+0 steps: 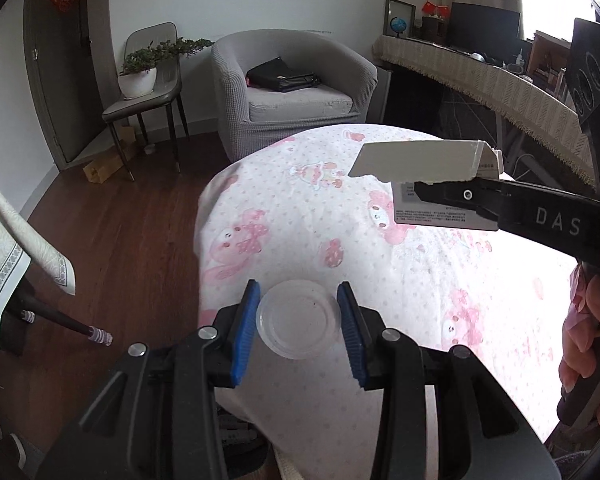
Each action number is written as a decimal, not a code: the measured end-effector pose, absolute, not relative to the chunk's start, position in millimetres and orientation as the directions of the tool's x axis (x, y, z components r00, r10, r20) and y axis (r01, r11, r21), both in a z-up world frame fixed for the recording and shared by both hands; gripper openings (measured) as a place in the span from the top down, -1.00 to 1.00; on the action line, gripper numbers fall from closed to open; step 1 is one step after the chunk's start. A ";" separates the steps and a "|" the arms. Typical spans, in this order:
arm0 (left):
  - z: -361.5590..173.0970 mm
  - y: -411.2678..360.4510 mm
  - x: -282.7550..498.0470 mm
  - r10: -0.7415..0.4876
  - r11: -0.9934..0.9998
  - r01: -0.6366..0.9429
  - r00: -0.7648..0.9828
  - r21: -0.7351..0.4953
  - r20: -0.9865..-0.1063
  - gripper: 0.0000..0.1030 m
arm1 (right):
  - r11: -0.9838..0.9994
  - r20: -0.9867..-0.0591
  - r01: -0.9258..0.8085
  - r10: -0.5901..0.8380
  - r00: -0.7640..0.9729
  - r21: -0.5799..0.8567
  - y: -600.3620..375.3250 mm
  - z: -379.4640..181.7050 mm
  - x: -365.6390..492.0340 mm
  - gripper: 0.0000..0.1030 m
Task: Collect trash
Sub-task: 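Carry both items to the green bin while the left tool drops the cup inside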
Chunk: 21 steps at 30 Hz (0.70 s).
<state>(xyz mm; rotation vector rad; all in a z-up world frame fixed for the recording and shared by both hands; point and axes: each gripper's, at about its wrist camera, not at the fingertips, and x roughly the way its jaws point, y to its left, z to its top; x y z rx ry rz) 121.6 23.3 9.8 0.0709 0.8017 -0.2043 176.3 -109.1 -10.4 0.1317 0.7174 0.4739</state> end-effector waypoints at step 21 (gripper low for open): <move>-17.2 148.9 81.7 -0.063 0.998 0.027 0.648 -0.059 -0.759 0.18 | 0.796 -0.554 -0.544 0.588 0.590 0.265 -0.6 2.5 123.5 0.97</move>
